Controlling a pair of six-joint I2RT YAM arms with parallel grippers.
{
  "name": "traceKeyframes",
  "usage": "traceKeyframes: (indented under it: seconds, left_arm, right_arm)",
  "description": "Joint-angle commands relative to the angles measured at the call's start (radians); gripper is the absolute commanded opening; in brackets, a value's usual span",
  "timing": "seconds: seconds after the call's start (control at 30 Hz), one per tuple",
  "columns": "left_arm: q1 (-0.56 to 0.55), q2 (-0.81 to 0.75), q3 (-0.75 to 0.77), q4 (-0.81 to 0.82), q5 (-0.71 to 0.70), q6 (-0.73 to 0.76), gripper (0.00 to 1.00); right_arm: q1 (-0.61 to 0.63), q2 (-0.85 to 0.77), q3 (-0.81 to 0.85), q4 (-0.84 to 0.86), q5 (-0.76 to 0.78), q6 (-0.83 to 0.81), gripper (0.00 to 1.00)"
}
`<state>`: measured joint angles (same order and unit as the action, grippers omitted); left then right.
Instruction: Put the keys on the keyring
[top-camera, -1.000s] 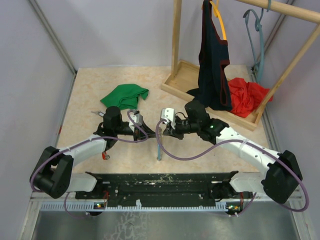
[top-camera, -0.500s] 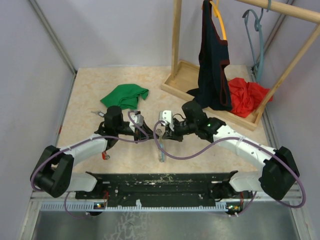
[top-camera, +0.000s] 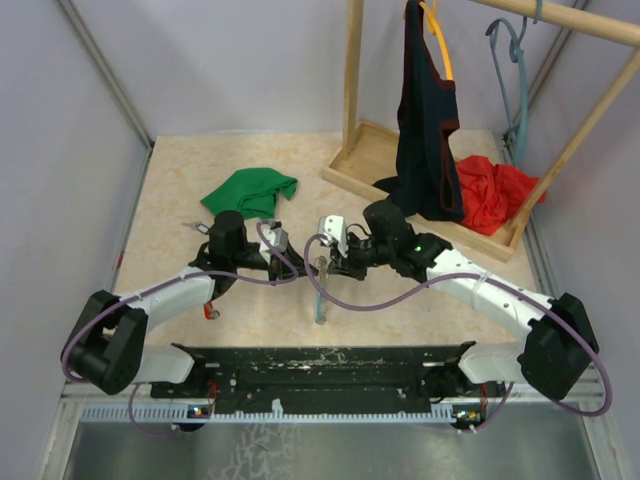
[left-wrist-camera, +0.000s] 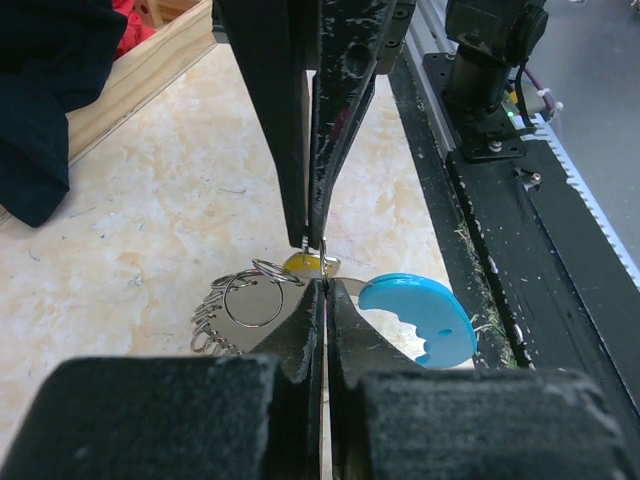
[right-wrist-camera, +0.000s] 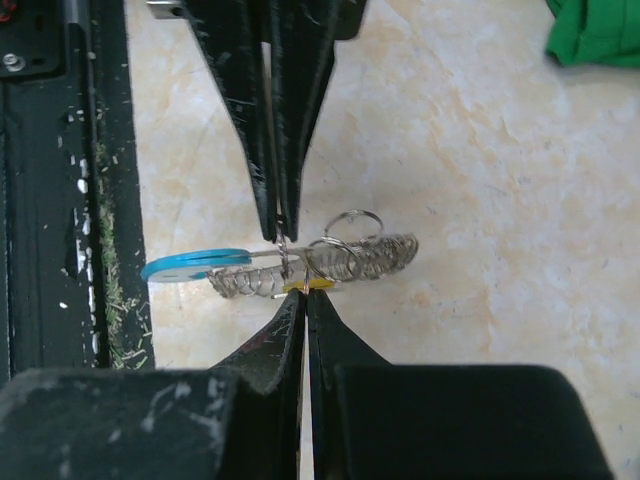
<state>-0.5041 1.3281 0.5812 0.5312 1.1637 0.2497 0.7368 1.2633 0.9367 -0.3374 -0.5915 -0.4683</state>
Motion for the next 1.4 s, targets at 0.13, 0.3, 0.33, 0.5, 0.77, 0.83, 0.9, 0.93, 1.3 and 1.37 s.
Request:
traceKeyframes:
  seconds: [0.13,0.3,0.33,0.5,0.77,0.83,0.9,0.93,1.3,1.37]
  left_arm:
    - [-0.005,-0.027,0.008,0.009,-0.037,0.035,0.00]
    - [-0.004,-0.033,0.000,0.017,-0.045,0.036,0.00]
    - [-0.005,-0.034,-0.003,0.019,-0.046,0.037,0.00]
    - [-0.004,-0.051,-0.021,0.031,-0.058,0.037,0.00]
    - [-0.004,-0.061,-0.040,0.039,-0.072,0.040,0.00]
    - [-0.004,-0.064,-0.047,0.042,-0.079,0.040,0.00]
    - [-0.004,-0.068,-0.051,0.046,-0.085,0.038,0.00]
    - [-0.005,-0.068,-0.054,0.050,-0.088,0.039,0.00]
    - [-0.005,-0.058,-0.058,0.062,-0.103,0.036,0.00]
    - [-0.004,-0.057,-0.060,0.061,-0.105,0.034,0.00]
  right_arm:
    - [0.003,-0.059,0.003,-0.069,0.281,0.291,0.00]
    - [0.003,-0.048,0.007,-0.194,0.407,0.467,0.00]
    - [0.003,-0.040,0.008,-0.219,0.437,0.501,0.00]
    - [-0.013,0.040,0.008,-0.281,0.567,0.635,0.00]
    - [-0.066,0.230,0.013,-0.107,0.659,0.648,0.00]
    - [-0.073,0.265,0.018,-0.061,0.680,0.648,0.00]
    - [-0.075,0.293,0.020,-0.022,0.711,0.644,0.00]
    - [-0.079,0.306,0.019,-0.002,0.721,0.641,0.00]
    - [-0.107,0.421,0.041,0.098,0.706,0.618,0.00]
    - [-0.108,0.402,0.034,0.100,0.692,0.604,0.00]
